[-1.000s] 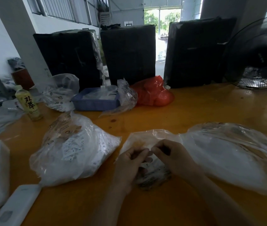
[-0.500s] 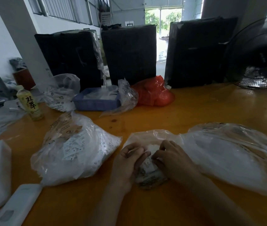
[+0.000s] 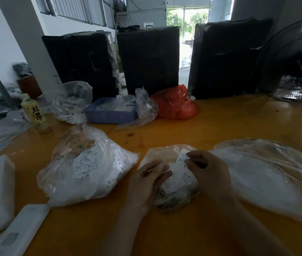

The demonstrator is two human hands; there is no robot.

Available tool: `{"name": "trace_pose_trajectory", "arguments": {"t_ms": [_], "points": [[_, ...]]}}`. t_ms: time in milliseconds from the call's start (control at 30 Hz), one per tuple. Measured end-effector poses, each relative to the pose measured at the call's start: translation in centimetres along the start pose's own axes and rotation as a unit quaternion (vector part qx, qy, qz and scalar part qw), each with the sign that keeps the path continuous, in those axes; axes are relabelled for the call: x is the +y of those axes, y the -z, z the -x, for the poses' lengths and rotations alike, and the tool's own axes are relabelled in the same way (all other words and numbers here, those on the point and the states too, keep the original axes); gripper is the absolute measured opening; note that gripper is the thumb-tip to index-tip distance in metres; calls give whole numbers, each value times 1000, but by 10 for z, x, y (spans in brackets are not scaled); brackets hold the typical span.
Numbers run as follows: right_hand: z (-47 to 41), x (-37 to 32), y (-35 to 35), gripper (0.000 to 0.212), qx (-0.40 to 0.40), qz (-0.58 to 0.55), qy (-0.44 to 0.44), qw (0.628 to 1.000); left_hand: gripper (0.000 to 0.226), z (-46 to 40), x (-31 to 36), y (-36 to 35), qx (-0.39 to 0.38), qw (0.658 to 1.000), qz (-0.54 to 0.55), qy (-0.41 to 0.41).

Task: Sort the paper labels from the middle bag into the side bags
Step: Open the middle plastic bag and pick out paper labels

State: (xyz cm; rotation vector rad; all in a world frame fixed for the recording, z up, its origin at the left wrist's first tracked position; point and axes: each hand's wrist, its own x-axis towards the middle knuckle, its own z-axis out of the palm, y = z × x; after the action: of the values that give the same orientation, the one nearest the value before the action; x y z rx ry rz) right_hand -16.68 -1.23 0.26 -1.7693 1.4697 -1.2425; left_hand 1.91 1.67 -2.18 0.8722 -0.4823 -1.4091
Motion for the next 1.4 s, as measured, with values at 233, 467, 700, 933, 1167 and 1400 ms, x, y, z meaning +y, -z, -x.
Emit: {"name": "trace_pose_trajectory", "arguments": {"t_ms": [233, 467, 700, 933, 1167, 1400], "points": [[-2, -4, 1, 42, -44, -172, -28, 984, 35, 3, -2, -3, -14, 999, -44, -3], [1, -5, -2, 15, -55, -190, -22, 980, 40, 6, -1, -5, -45, 996, -79, 4], [2, -2, -7, 10, -54, -99, 15, 993, 38, 6, -2, -3, -45, 993, -108, -1], [0, 1, -11, 17, -24, -96, 33, 995, 32, 8, -2, -4, -57, 991, -119, 1], [2, 4, -10, 20, -34, -23, 67, 997, 35, 8, -1, -5, -27, 996, -90, 8], [3, 7, -13, 28, -67, 35, 82, 994, 34, 9, -1, -7, -10, 990, -138, -22]]}}
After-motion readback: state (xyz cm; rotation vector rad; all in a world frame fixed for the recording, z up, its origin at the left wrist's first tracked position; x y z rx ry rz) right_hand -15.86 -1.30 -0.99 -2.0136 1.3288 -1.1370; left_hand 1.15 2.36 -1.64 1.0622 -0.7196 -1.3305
